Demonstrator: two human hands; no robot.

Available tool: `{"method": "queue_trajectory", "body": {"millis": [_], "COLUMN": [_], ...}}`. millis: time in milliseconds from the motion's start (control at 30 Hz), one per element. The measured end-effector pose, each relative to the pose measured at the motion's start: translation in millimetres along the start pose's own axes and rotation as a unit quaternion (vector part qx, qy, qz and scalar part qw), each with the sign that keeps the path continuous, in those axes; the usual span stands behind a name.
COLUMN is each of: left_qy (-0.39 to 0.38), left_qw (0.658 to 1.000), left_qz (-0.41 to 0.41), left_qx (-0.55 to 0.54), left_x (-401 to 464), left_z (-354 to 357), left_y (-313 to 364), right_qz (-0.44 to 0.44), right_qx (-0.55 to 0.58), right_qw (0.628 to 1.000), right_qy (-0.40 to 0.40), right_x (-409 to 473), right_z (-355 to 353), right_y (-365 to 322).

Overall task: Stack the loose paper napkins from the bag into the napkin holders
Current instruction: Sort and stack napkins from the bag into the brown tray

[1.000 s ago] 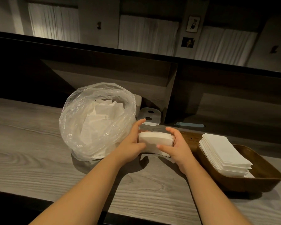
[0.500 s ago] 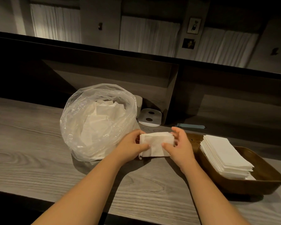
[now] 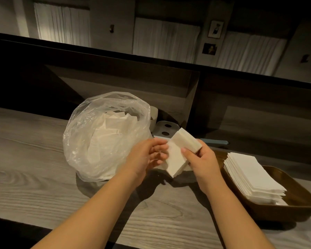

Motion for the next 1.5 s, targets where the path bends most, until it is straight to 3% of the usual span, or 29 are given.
{"method": "queue_trajectory", "body": {"millis": [67, 100, 167, 267, 467, 600, 800, 967, 1200, 1333, 1500], "left_qy": [0.060, 0.061, 0.005, -0.132, -0.234, -0.196, -0.218, -0.226, -0.226, -0.235, -0.208], "left_qw": [0.984, 0.984, 0.999, 0.982, 0.957, 0.955, 0.964, 0.963, 0.965, 0.963, 0.970], "left_qz": [0.060, 0.059, -0.017, -0.125, -0.154, -0.188, -0.148, -0.148, -0.134, -0.127, -0.121], "left_qx": [0.159, 0.158, 0.050, -0.052, -0.076, -0.118, -0.028, -0.018, 0.012, 0.026, 0.025], "left_x": [1, 1, 0, -15, -25, -21, -22, -24, -20, -22, -18], "left_z": [-15, -16, -4, 24, 35, 29, 28, 30, 28, 29, 26], "left_y": [10, 9, -5, -22, -33, -39, -30, -30, -33, -33, -33], "right_qz": [0.051, 0.065, 0.074, 0.055, 0.003, -0.016, -0.177, -0.166, -0.063, -0.066, -0.134], "right_qx": [0.072, 0.086, 0.090, 0.038, -0.114, -0.116, -0.261, -0.324, -0.264, -0.264, -0.283], "right_qw": [0.995, 0.992, 0.986, 0.989, 0.991, 0.993, 0.949, 0.931, 0.961, 0.960, 0.948], "right_qy": [-0.042, -0.072, -0.117, -0.132, -0.063, -0.029, 0.016, 0.008, -0.045, -0.063, -0.061], "right_x": [-1, -3, -7, -10, -6, -3, -11, -8, -5, -9, -17], "right_z": [3, 7, 15, 22, 18, 12, 12, 19, 20, 22, 22], "right_y": [3, 2, -1, -1, -1, -3, -24, -19, -7, -8, -22]}}
Point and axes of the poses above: each hand's wrist, its own x-axis towards the middle knuckle, its own z-axis out of the palm, y = z × x, the point moved 9 cm from there along x, towards the middle knuckle, and after that the axes turned 12 degrees about z, right-handed, at the moved point
